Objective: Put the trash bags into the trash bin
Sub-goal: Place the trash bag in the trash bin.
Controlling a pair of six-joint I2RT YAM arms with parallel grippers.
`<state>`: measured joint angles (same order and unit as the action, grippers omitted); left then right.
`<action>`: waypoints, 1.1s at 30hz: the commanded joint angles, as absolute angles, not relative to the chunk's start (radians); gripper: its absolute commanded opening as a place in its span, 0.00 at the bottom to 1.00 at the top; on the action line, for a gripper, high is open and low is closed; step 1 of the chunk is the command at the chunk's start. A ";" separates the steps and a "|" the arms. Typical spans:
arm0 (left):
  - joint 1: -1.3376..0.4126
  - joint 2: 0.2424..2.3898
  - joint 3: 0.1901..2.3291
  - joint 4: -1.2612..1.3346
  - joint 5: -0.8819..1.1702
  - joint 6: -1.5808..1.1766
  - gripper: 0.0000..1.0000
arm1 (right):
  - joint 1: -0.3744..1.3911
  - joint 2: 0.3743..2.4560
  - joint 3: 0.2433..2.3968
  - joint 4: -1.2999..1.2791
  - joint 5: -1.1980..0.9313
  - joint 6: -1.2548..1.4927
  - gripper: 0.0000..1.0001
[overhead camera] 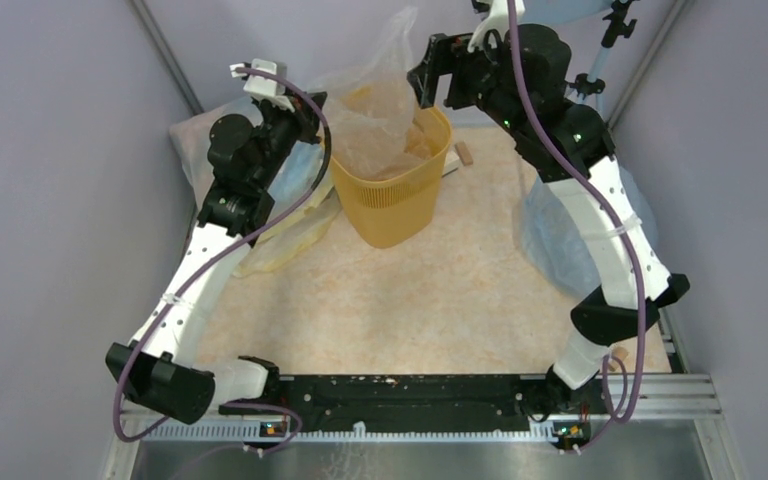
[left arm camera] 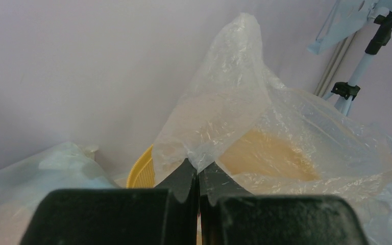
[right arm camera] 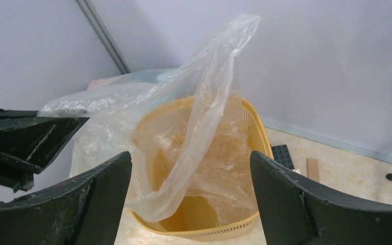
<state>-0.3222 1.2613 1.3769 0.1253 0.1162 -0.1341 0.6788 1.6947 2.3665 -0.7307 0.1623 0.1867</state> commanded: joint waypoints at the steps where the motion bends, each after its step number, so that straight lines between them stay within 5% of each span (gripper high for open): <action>1: -0.318 1.206 1.353 0.120 0.143 -0.150 0.00 | 0.684 1.747 2.379 -0.697 0.157 0.210 0.85; 8: -0.318 1.163 1.294 0.115 0.129 -0.130 0.00 | 0.684 1.819 2.377 -0.699 0.185 0.212 0.83; 20: -0.318 1.147 1.292 0.061 0.110 -0.096 0.00 | 0.604 1.861 2.365 -0.660 0.094 0.305 0.53; 27: -0.318 1.137 1.285 0.047 0.091 -0.068 0.00 | 0.537 1.867 2.317 -0.609 -0.075 0.393 0.66; 33: -0.316 1.134 1.279 0.032 0.075 -0.048 0.00 | 0.452 1.838 2.169 -0.416 -0.354 0.543 0.56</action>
<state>-0.3222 1.1629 1.2907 0.0261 0.0925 -0.0738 0.4995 1.8603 2.2257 -0.5655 -0.1471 0.4240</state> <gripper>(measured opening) 0.004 0.590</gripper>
